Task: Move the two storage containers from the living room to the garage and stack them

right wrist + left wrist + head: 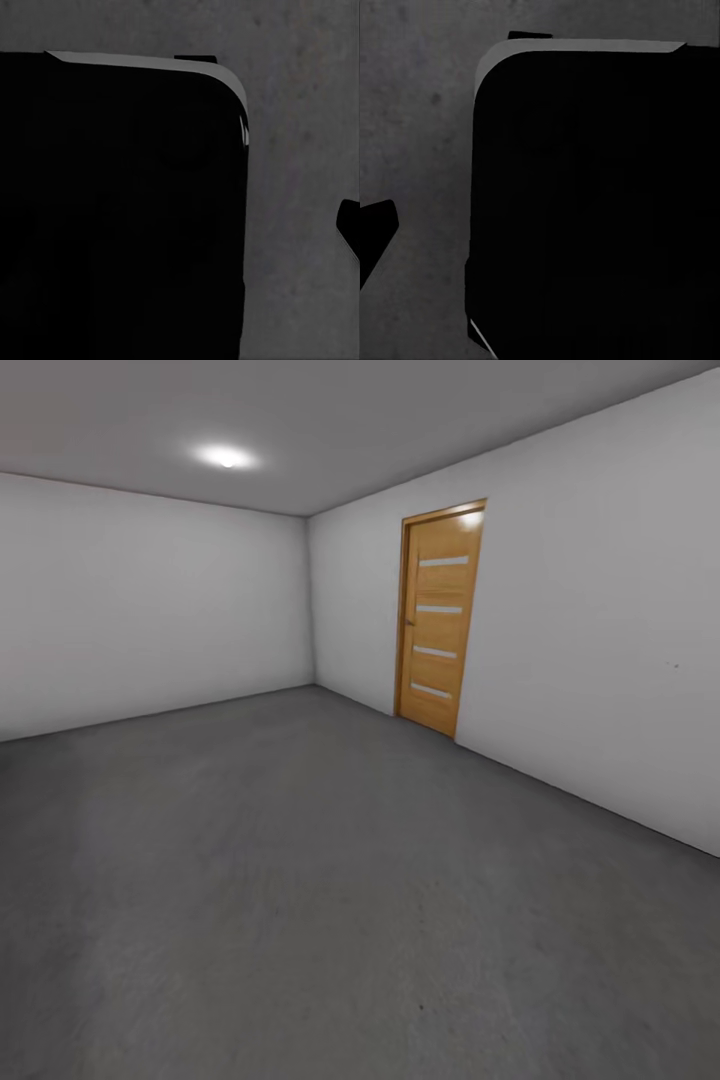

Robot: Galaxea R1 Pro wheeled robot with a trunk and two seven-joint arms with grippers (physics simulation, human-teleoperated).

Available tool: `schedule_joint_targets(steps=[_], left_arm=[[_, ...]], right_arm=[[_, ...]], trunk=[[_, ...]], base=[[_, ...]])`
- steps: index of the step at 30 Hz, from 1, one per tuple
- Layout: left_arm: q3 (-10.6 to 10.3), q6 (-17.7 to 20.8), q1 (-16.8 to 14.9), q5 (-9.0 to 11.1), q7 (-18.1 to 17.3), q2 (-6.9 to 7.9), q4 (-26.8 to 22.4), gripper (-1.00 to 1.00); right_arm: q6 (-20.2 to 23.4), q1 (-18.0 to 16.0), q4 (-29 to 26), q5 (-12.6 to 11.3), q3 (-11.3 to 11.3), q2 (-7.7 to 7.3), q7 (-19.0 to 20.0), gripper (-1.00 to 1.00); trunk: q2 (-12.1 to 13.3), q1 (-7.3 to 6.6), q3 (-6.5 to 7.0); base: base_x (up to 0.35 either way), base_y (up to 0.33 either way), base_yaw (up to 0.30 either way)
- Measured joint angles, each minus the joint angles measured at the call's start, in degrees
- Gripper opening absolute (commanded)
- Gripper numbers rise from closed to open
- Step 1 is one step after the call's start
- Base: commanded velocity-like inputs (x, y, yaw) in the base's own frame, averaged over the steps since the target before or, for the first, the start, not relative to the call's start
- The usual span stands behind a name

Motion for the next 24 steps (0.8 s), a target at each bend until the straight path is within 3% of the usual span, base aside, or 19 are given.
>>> schedule_joint_targets(steps=[24], left_arm=[[0.45,0.08,0.0,0.23,-0.01,-0.06,0.09,1.0]], right_arm=[[0.01,0.0,0.0,-0.14,0.0,0.02,-0.02,1.0]], trunk=[[0.0,0.0,0.0]], base=[[0.323,0.0,0.0]])
